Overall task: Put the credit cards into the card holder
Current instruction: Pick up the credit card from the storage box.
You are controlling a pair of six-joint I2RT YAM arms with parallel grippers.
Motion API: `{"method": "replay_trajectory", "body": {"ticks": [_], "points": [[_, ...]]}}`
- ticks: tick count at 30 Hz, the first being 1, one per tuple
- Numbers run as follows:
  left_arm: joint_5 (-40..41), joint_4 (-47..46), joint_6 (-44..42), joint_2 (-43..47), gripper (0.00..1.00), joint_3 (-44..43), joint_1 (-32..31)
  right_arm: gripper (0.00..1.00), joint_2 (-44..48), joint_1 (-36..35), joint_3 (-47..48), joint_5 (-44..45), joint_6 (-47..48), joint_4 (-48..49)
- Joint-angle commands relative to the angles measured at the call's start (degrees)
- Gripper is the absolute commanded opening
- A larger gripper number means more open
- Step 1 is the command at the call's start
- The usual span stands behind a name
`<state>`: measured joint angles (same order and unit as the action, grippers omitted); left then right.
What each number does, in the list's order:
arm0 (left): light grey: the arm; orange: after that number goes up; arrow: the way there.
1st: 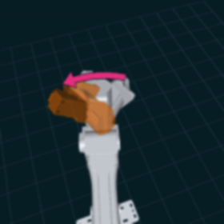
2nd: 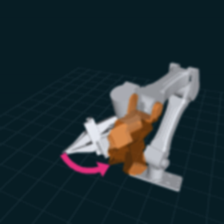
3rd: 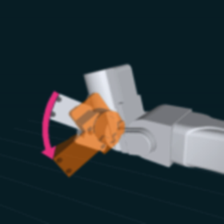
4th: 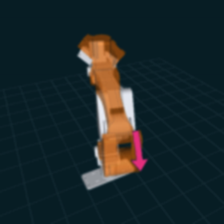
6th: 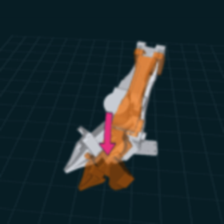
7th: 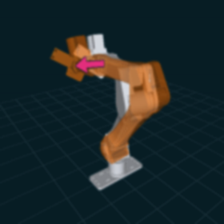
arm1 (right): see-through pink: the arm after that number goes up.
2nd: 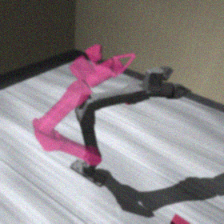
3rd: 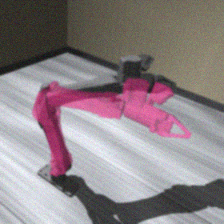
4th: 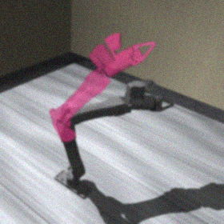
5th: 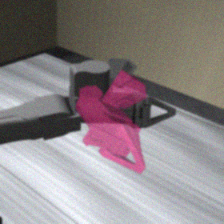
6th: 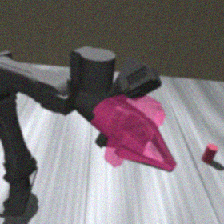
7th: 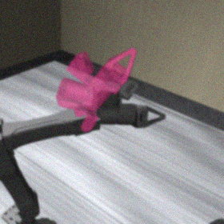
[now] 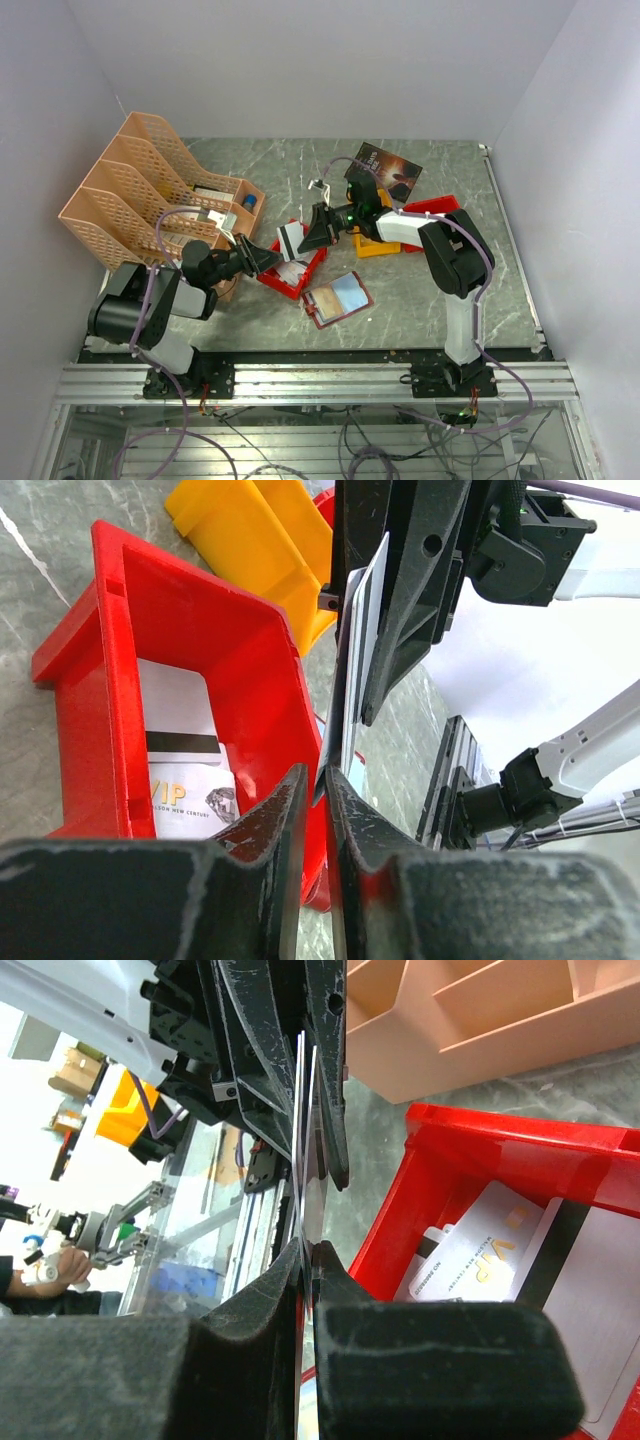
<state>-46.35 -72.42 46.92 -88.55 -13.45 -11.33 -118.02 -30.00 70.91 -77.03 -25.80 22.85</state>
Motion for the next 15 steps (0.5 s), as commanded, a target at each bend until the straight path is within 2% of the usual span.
{"method": "replay_trajectory", "body": {"ticks": [1,10,15], "points": [[-2.5,-11.0,2.4,-2.0,0.22,-1.1,0.5,0.00,-1.5,-0.7,0.5,-1.6,-0.2,0.7],[-4.0,-18.6,6.7,-7.1,0.08,-1.6,0.5,0.00,-2.6,-0.7,1.9,-0.5,2.5,-4.1],[-4.2,-20.4,7.6,-8.2,0.07,-1.3,0.5,0.00,-3.3,-0.7,2.9,0.4,4.2,-7.3]]}}
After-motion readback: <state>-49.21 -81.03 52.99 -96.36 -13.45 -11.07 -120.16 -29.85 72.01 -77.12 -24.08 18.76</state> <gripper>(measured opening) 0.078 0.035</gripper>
